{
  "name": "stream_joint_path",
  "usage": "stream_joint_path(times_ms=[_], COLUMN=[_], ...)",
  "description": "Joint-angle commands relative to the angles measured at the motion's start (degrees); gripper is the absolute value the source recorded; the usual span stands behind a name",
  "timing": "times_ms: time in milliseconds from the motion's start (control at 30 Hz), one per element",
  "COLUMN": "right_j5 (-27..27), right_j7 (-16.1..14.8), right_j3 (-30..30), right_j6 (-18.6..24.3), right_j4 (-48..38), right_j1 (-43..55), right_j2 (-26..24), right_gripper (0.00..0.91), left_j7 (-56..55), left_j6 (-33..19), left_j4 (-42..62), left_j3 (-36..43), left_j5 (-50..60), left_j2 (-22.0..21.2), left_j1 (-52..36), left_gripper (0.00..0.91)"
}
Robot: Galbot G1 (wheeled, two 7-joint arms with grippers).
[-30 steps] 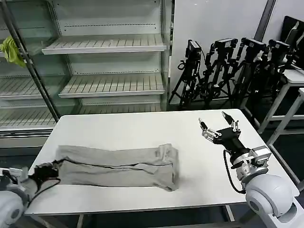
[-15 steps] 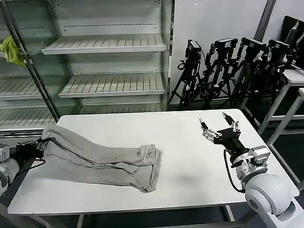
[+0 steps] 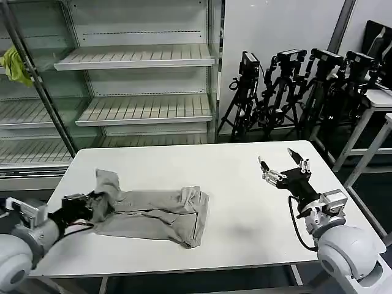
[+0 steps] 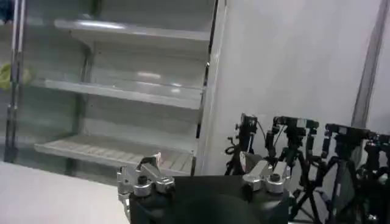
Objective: Fold and organize the clothes.
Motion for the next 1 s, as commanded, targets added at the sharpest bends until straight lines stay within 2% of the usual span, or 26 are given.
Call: stream_joint_path(times_ms=[33,200,467,700,1000], right_j5=[-0.17,-0.10,-0.04,0.11,-0.51], right_j7=[0.51,0.80,1.00,0.84,0.75], right_j3=[-1.30,-1.82,0.61,3.37,3.80], right_j6=[-0.71,-0.73,-0.55,-0.21,-0.15], right_j4=[0.47,1.70,2.79,3.12,2.67], right_j1=[-0.02,-0.49,-1.27,-2.88,-3.26], right_j2=[-0.37,-1.38,-1.89,-2.50,-2.14], right_gripper=[0.907,0.907,0.907,0.907,0.907], left_j7=[0.24,0.88,0.47,0.37,0.36], left_j6=[0.15,-0.52,-0.20,-0.12,-0.02], left_j4=[-0.49,4.11,8.92,10.20,8.77], left_j3=[17.25,24.43,33.52,36.54,36.95], left_j5=[0.12,-0.06,0.37,1.39,1.57], left_j2=[-3.05,-5.51,-13.05,-16.30,-17.29], left_j1=[-10.89,-19.16,-30.86,-33.65,-33.73], left_gripper=[0.050,0.050,0.050,0.050,0.050])
